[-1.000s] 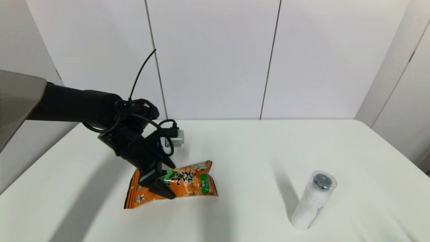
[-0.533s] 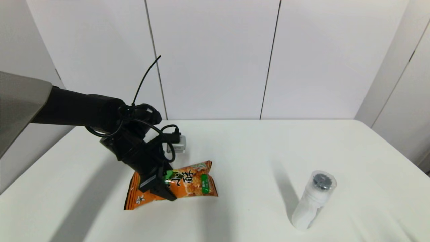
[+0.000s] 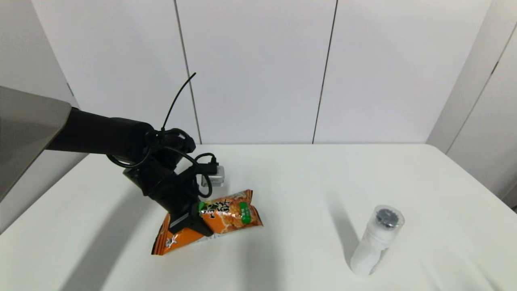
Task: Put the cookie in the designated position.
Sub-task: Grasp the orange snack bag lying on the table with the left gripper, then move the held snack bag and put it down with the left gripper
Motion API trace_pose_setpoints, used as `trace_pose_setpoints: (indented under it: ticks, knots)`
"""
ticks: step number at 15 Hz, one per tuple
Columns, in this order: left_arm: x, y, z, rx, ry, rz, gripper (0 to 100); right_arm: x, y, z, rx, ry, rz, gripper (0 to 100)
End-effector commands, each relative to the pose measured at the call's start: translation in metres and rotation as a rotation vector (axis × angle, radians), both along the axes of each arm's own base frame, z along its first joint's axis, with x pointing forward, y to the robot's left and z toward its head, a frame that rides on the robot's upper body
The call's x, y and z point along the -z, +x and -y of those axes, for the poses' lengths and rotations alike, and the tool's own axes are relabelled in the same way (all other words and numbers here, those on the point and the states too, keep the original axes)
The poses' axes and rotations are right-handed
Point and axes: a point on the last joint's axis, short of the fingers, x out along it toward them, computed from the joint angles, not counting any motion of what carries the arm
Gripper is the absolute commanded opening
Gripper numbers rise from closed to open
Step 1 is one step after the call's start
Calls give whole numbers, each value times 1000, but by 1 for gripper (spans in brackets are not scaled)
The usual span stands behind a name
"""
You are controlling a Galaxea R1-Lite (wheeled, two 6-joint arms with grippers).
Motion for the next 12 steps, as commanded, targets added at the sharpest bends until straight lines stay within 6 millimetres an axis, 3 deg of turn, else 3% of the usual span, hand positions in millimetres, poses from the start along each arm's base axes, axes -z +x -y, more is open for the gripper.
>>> trace_pose_setpoints:
  ticks: [1,8,12]
  knots:
    - [-8,0,0,2,-16,40,0,2,1,0,-1,0,-10,100]
    - [-67,-8,-2,-5,-114,219,0,2,1,0,-1,0,-10,100]
    - [-111,-4,18,-13,-202,330,0,2,1,0,-1,0,-10,100]
